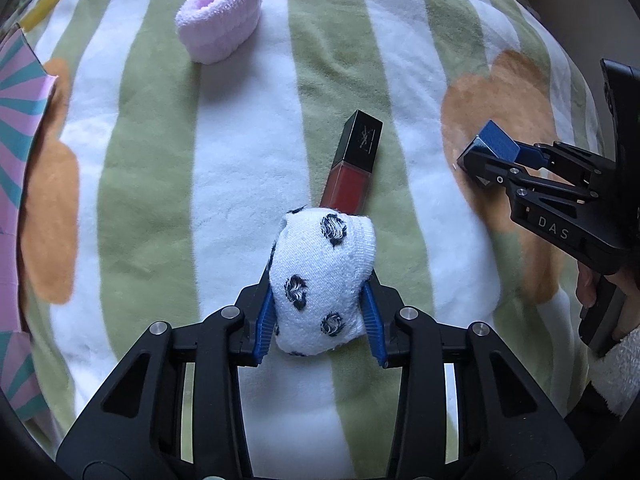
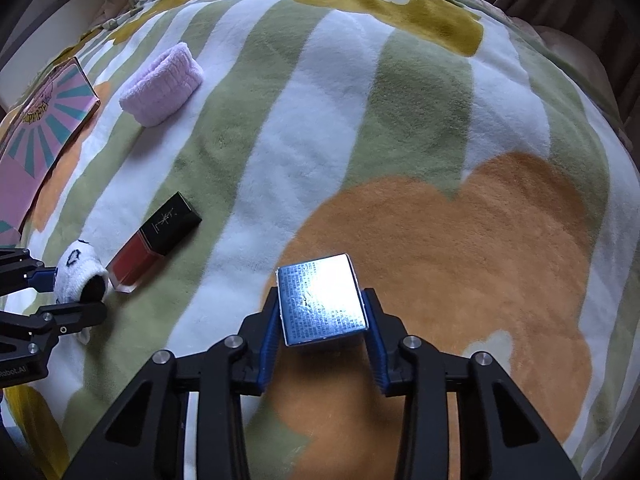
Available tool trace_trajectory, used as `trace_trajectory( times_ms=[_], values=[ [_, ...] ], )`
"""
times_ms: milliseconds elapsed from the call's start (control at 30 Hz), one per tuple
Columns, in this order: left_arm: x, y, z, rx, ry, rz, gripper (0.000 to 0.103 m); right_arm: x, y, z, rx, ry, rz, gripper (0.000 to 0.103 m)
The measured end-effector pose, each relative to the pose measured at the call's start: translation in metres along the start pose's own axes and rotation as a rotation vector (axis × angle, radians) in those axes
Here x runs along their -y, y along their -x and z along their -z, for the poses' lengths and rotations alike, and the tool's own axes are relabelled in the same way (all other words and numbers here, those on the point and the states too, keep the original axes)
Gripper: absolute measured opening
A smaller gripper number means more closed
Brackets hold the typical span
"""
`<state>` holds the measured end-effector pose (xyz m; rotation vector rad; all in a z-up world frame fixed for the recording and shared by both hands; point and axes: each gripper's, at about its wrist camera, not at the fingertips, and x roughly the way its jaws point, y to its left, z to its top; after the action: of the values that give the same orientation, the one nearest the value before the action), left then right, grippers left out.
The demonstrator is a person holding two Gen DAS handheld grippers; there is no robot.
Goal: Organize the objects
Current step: 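Grasp the panda pouch with the left gripper while the right grasps the silver cube, then lift and carry the panda pouch with the left gripper while the right carries the silver cube to the box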
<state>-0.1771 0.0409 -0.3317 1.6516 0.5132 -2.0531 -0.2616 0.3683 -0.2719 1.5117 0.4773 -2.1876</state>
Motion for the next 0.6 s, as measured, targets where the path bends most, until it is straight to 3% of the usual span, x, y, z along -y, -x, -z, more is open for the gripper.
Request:
trace_trajectory(
  times_ms=[233,600],
  values=[
    [-0.005,0.024,-0.003,0.035,0.011,0.02,0.034,-0.002,0.027,-0.004,0.01,-0.028,0.012,0.035],
    [-0.03,0.112,-0.009,0.136,0.027,0.042,0.034,-0.042,0.093,-0.03,0.047,-0.106,0.04,0.035]
  ],
)
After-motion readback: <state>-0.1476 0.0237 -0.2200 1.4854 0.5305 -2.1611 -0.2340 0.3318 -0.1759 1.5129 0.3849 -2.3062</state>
